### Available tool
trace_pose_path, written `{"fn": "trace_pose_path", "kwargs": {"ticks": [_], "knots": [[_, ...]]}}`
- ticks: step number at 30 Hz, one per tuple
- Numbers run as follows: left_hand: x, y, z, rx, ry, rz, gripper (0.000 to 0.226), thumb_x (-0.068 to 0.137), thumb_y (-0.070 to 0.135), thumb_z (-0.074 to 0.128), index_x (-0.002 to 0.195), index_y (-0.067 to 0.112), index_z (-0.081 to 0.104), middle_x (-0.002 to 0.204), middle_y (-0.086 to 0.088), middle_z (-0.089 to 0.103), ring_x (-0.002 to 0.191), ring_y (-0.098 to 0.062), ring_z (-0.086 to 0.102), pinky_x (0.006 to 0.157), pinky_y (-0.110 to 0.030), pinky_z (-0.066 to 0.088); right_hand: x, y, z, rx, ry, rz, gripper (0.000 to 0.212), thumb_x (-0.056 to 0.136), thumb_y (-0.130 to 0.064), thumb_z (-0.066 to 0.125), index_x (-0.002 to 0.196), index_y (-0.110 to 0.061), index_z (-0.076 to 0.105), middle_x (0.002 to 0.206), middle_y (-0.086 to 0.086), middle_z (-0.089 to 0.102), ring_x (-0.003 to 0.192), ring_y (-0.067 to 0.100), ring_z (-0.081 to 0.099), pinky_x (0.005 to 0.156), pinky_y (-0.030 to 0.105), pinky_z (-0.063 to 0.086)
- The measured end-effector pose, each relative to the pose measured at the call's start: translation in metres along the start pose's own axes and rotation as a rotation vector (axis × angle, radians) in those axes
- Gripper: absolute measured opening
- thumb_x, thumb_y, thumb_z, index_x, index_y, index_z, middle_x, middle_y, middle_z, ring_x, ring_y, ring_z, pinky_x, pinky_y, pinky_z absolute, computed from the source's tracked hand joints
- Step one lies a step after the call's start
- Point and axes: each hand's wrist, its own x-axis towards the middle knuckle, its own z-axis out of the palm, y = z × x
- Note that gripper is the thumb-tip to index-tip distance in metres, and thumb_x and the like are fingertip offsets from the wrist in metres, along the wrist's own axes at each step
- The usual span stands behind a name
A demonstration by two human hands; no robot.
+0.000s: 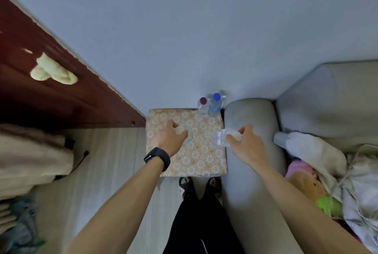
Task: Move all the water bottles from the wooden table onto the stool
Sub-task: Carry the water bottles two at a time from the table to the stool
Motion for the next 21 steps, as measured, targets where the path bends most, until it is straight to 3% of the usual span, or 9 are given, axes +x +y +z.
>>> {"fn": "trace_pose_path", "kwargs": {"ticks": [4, 8, 12, 16, 21], "knots": [[0.045, -0.003, 0.037, -0.103, -0.028, -0.012, 0.025, 0.091, 0.033, 0.064, 0.102, 0.019, 0.047, 0.084, -0.008, 0.065, 0.06, -0.022, 0.058, 0.051, -0.037, 0.051, 0.049, 0.009, 0.021, 0.022, -0.013, 0.058, 0.034, 0.084, -0.05, 0.056, 0.095, -0.022, 0.039, 0.079, 0.005, 0.07, 0.07, 0.022, 0.06, 0.052, 0.031, 0.034], [0.089, -0.012, 0.07, -0.088, -0.042, 0.001, 0.026, 0.091, 0.036, 0.065, 0.104, 0.019, 0.05, 0.085, -0.004, 0.067, 0.062, -0.017, 0.061, 0.045, -0.026, 0.045, 0.095, 0.019, 0.046, 0.003, -0.022, 0.076, 0.033, 0.085, -0.047, 0.056, 0.098, -0.021, 0.04, 0.081, 0.005, 0.069, 0.071, 0.021, 0.062, 0.05, 0.027, 0.034], [0.119, -0.011, 0.094, -0.016, -0.061, 0.033, 0.027, 0.09, 0.045, 0.063, 0.103, 0.025, 0.049, 0.08, 0.004, 0.066, 0.063, -0.017, 0.064, 0.053, -0.036, 0.056, 0.127, 0.028, 0.061, -0.038, -0.016, 0.057, 0.036, 0.086, -0.05, 0.056, 0.099, -0.021, 0.04, 0.083, 0.005, 0.069, 0.072, 0.022, 0.061, 0.052, 0.031, 0.037], [0.139, 0.004, 0.111, 0.01, -0.037, 0.092, 0.026, 0.087, 0.049, 0.061, 0.097, 0.029, 0.048, 0.079, 0.008, 0.066, 0.064, -0.013, 0.064, 0.056, -0.038, 0.058, 0.147, 0.026, 0.064, -0.11, 0.0, 0.006, 0.034, 0.09, -0.045, 0.059, 0.102, -0.019, 0.04, 0.087, 0.005, 0.061, 0.07, 0.024, 0.054, 0.051, 0.03, 0.033], [0.153, 0.017, 0.121, 0.121, -0.031, 0.138, 0.03, 0.087, 0.055, 0.056, 0.104, 0.03, 0.049, 0.079, 0.009, 0.067, 0.065, -0.013, 0.063, 0.056, -0.034, 0.055, 0.161, 0.016, 0.069, -0.157, 0.037, -0.072, 0.035, 0.092, -0.046, 0.058, 0.101, -0.017, 0.039, 0.076, -0.002, 0.055, 0.062, 0.019, 0.051, 0.052, 0.031, 0.033]]}}
